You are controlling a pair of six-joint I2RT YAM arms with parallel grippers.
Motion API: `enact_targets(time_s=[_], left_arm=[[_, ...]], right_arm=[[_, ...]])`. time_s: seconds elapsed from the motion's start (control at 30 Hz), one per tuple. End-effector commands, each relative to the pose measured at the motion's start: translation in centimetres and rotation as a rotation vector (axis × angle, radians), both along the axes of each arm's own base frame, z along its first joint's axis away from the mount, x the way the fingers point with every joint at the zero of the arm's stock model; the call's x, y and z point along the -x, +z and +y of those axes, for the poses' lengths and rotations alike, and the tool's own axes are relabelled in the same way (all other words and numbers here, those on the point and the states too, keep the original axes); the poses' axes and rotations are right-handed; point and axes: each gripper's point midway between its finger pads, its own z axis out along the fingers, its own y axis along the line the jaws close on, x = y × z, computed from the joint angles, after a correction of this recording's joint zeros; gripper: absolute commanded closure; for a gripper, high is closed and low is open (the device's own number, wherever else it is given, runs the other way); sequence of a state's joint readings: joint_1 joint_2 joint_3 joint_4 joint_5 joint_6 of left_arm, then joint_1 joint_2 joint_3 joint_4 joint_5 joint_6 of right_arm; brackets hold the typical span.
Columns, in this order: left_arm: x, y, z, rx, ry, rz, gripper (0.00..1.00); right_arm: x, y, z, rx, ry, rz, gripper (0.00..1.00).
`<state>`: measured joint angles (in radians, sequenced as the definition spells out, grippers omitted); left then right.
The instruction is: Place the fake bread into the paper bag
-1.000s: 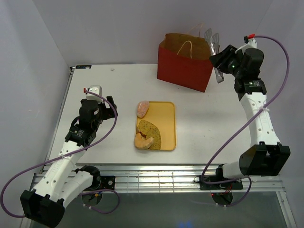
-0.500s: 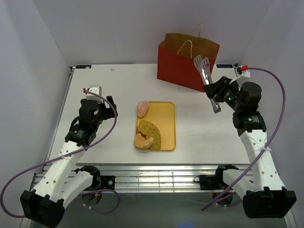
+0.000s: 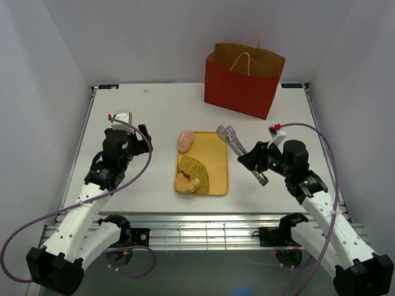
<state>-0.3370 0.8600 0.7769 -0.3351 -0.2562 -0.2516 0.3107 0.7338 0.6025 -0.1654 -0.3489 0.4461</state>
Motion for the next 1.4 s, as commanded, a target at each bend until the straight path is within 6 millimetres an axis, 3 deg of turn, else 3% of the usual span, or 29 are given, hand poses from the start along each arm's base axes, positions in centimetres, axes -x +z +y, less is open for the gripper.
enact_targets(time_s=[0.0, 0.17, 0.47, 0.77, 0.87, 0.97, 1.07, 1.27, 1.37], left_arm=[[-0.1, 0.9, 0.1, 0.0, 0.007, -0.032, 0.02], [-0.2, 0.8, 0.4, -0.007, 0.022, -0.027, 0.02], [-0.3, 0.7, 0.4, -0.014, 0.029, -0.013, 0.02], [-0.3, 0.6, 0.0, -0.008, 0.006, -0.01, 0.03], [-0.3, 0.8, 0.0, -0.008, 0.003, -0.015, 0.1], [-0.3, 0.5, 0.3, -0.015, 0.019, -0.011, 0.02], [-0.3, 0.6, 0.3, -0.013, 0.02, -0.012, 0.02], [-0.3, 0.6, 0.4, -0.015, 0.022, -0.014, 0.02], [-0.3, 0.7, 0.4, -0.015, 0.025, -0.017, 0.02]], right_arm=[[1.8, -1.0, 2.6, 0.005, 0.113, -0.004, 0.48], [3.9, -3.2, 4.4, 0.04, 0.202, 0.047, 0.47], [7.1, -6.5, 4.5, 0.094, 0.275, 0.129, 0.46], [8.1, -8.9, 4.4, 0.146, 0.281, 0.172, 0.46], [8.0, -9.2, 4.3, 0.153, 0.272, 0.177, 0.46], [8.3, -9.5, 4.6, 0.134, 0.278, 0.184, 0.46], [8.5, -9.8, 4.8, 0.126, 0.286, 0.192, 0.46], [8.9, -10.2, 5.3, 0.122, 0.302, 0.206, 0.57], [8.8, -9.8, 5.3, 0.119, 0.294, 0.196, 0.72]])
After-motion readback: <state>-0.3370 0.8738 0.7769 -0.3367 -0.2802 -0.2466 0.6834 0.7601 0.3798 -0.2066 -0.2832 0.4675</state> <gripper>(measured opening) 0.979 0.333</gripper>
